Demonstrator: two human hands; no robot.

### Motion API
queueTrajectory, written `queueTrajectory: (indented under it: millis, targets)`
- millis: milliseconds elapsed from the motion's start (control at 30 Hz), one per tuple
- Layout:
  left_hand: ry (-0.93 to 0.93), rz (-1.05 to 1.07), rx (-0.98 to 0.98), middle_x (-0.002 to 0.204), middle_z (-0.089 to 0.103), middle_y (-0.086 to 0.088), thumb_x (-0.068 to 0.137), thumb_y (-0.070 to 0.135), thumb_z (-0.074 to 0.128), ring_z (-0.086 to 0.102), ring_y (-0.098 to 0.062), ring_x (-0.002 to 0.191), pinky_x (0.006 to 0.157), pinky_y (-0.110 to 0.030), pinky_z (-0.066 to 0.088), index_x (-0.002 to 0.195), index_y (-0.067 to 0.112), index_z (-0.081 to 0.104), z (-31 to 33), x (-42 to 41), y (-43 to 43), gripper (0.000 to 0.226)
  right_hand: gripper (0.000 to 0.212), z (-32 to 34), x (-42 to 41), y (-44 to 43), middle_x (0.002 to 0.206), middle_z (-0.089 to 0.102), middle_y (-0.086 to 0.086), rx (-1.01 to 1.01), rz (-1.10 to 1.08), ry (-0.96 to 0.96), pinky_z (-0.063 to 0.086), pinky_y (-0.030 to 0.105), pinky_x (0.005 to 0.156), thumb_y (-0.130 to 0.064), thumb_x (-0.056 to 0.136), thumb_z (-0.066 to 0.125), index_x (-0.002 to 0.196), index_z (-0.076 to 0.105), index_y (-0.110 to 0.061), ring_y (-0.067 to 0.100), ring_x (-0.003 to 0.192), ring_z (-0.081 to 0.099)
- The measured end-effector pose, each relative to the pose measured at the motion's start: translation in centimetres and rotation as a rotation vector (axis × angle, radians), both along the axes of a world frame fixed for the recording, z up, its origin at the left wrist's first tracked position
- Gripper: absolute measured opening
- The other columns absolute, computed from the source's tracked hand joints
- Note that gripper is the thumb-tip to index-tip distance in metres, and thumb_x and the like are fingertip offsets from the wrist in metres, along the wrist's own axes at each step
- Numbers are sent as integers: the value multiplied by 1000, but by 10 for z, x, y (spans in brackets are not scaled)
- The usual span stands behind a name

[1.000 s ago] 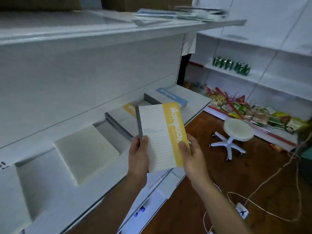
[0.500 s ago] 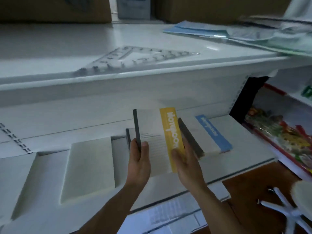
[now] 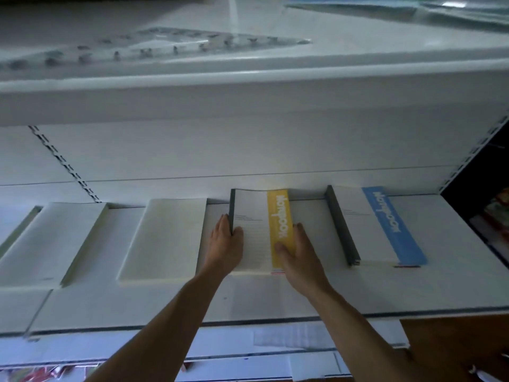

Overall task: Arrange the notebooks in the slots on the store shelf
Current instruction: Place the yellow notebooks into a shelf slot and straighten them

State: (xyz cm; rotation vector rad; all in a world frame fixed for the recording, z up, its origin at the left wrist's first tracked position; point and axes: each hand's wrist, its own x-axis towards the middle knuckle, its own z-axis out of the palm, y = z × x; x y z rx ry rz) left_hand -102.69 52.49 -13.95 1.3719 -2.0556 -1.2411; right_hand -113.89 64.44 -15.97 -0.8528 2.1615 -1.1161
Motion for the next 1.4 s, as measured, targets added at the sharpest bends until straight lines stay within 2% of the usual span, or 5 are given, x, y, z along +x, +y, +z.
queueTrajectory:
  millis: [167,500,667,1133,1400]
  targets:
    - [336,78,288,88,61,-3,101,20,44,63,-16,79,60,-22,48,92,15,46,11,11,1,10,47,25,0,7,133,52,-13,-120,-34,-197,46,38,102,-40,96,50,140,35,-31,10,117,55]
    - [525,21,482,132,58,2,102,30,43,60,-18,114,102,-41,47,148,31,32,5,12,9,47,66,24,9,-6,155,23,-16,-168,-21,-240,25,29,115,-32,99,48,153,10,-32,4,137,30]
    - [498,-16,462,122,63,4,103,30,42,62,-18,108,91,-34,52,138,32,43,7,12,10,35,58,25,10,-6,116,39,-27,-222,-42,-288,35,-5,71,-19,100,48,149,21,-31,-9,97,46]
    - [193,130,40,109,65,13,94,33,60,61,-9,106,85,-17,45,118,24,61,54,113,15,26,37,61,9,-29,132,58,10,-24,232,574,40,34,97,-22,94,54,129,57,-12,29,122,50]
    - [-538,125,-425,111,63,9,94,46,50,58,-16,103,79,-28,44,112,26,59,78,315,1,28,40,94,187,-120,134,54,1,49,571,701,44,33,93,-36,95,47,131,53,-20,24,119,53]
